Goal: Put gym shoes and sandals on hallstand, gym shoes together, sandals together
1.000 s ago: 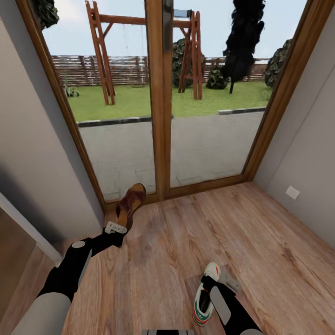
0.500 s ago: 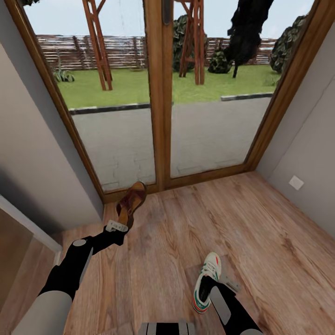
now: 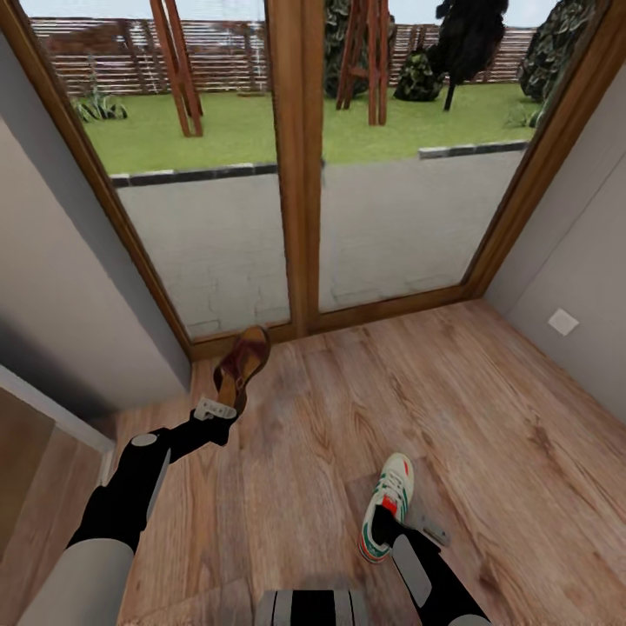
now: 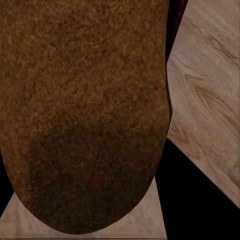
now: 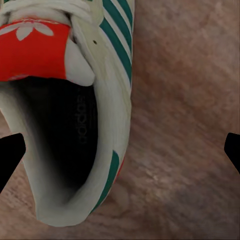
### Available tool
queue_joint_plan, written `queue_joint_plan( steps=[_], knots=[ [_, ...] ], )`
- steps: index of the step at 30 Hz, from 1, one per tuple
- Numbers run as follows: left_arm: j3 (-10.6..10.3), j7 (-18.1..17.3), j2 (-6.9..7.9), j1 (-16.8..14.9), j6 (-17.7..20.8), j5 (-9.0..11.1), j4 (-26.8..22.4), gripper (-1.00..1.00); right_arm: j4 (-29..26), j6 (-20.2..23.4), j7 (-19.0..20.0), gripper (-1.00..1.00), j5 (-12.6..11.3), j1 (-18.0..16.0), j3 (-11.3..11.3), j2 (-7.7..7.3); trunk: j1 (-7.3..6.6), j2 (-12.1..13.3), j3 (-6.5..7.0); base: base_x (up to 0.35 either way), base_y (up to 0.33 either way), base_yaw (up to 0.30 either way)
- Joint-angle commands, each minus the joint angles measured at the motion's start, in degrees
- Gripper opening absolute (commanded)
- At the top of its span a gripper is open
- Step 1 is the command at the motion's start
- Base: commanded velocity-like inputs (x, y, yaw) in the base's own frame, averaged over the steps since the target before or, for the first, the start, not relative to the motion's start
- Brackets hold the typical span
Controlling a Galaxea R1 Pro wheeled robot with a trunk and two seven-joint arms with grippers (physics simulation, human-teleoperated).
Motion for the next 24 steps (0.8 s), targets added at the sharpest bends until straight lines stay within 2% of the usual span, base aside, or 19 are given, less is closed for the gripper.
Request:
queue_joint_plan(
  steps=[1, 5, 17, 24],
  knots=[
    [0.1, -0.3, -0.01, 0.1, 0.4, -0.2, -0.2, -1.00, -0.1, 0.2, -0.2, 1.00, -0.4, 0.0, -0.1, 0.04, 0.01, 0.0, -0.36, 0.000, 0.000, 0.045],
    [0.1, -0.3, 0.06, 0.6, 0.4, -0.2, -0.4, -1.00, -0.1, 0.2, -0.2, 1.00, -0.4, 0.0, -0.1, 0.04, 0.06, -0.1, -1.12, 0.000, 0.000, 0.128],
    [-0.1, -0.3, 0.26, 0.8, 0.3, -0.2, -0.4, -1.00, -0.2, 0.2, -0.2, 1.00, -0.5, 0.0, -0.1, 0.04, 0.06, -0.1, -1.26, 0.000, 0.000, 0.033],
    [-0.1, -0.3, 0.26, 0.8, 0.3, -0.3, -0.4, -1.00, -0.2, 0.2, -0.3, 1.00, -0.5, 0.0, -0.1, 0.04, 0.06, -0.1, -1.26, 0.000, 0.000, 0.188]
  ],
)
